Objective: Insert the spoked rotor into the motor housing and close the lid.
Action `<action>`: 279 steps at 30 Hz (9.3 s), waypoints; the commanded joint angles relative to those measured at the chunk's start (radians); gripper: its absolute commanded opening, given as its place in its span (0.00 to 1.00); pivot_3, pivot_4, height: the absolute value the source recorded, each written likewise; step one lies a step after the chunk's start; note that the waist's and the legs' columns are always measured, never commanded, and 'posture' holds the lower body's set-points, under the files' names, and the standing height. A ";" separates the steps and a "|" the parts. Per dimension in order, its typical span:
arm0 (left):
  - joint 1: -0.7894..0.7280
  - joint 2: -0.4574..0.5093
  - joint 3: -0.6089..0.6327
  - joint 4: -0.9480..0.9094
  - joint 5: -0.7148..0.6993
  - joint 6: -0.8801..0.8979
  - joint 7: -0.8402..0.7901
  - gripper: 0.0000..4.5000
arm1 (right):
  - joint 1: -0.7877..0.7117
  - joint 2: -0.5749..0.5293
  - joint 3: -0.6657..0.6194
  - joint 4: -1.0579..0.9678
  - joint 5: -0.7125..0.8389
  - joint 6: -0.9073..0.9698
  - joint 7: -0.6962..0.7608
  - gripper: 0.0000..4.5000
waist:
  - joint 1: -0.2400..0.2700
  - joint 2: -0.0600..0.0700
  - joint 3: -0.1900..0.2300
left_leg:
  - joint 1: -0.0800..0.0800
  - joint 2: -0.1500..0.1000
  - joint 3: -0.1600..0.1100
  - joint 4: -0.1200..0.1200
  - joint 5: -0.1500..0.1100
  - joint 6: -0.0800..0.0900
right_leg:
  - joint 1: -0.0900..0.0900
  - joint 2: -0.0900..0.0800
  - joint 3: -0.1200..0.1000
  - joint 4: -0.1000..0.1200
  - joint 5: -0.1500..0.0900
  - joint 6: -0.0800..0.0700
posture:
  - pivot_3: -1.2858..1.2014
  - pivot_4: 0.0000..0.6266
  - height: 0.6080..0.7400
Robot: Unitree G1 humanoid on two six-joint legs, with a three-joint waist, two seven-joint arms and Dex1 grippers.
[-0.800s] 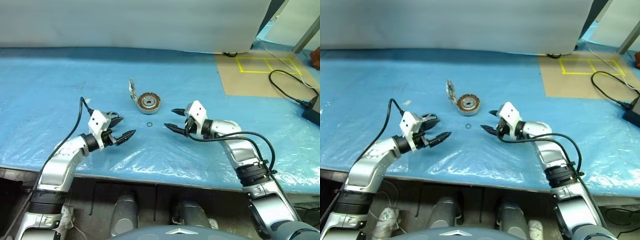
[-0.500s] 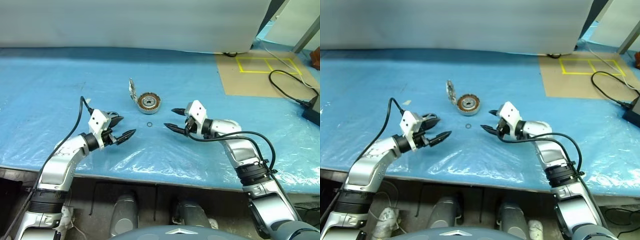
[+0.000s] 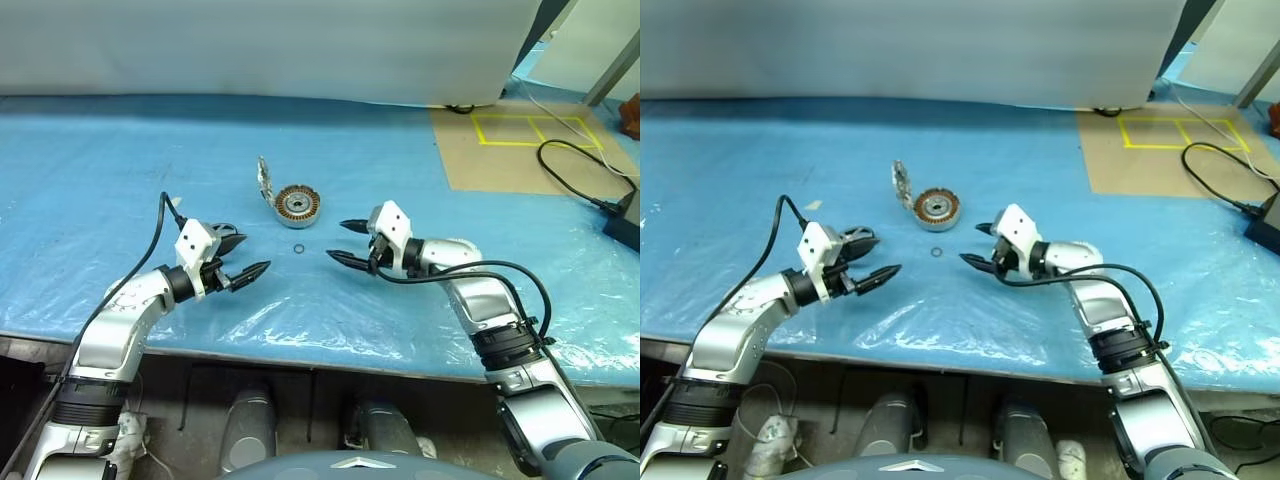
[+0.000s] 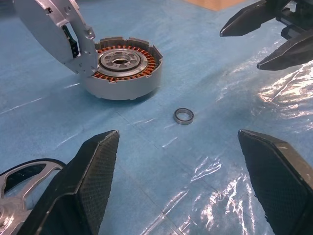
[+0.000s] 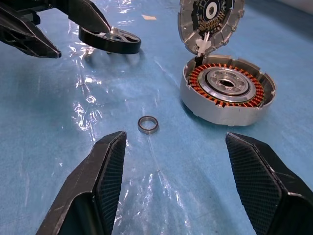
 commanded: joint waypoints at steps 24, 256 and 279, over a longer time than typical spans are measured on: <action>0.029 -0.023 0.010 -0.082 0.001 -0.015 0.055 0.91 | -0.562 0.063 0.132 0.788 -0.211 -0.548 0.179 0.76 | -0.004 0.000 0.000 | -0.005 0.001 0.000 0.003 -0.001 0.003 | -0.004 0.000 -0.001 0.003 0.000 -0.001 | 0.52 0.24 1.00; 0.120 -0.125 -0.063 -0.228 0.004 0.008 0.182 0.92 | -0.915 0.281 0.348 1.267 -0.746 -0.820 -0.051 0.01 | -0.029 0.005 0.004 | -0.008 0.008 0.004 0.014 -0.003 0.004 | -0.013 0.001 -0.002 0.020 -0.006 -0.012 | 0.52 0.24 1.00; 0.079 -0.129 -0.083 -0.185 0.003 -0.003 0.166 0.92 | -0.842 0.289 0.199 1.035 -0.504 -0.367 0.663 0.01 | -0.024 0.005 0.004 | -0.014 0.010 0.004 0.021 -0.004 0.006 | -0.016 0.001 -0.004 0.023 -0.006 -0.012 | 0.52 0.24 1.00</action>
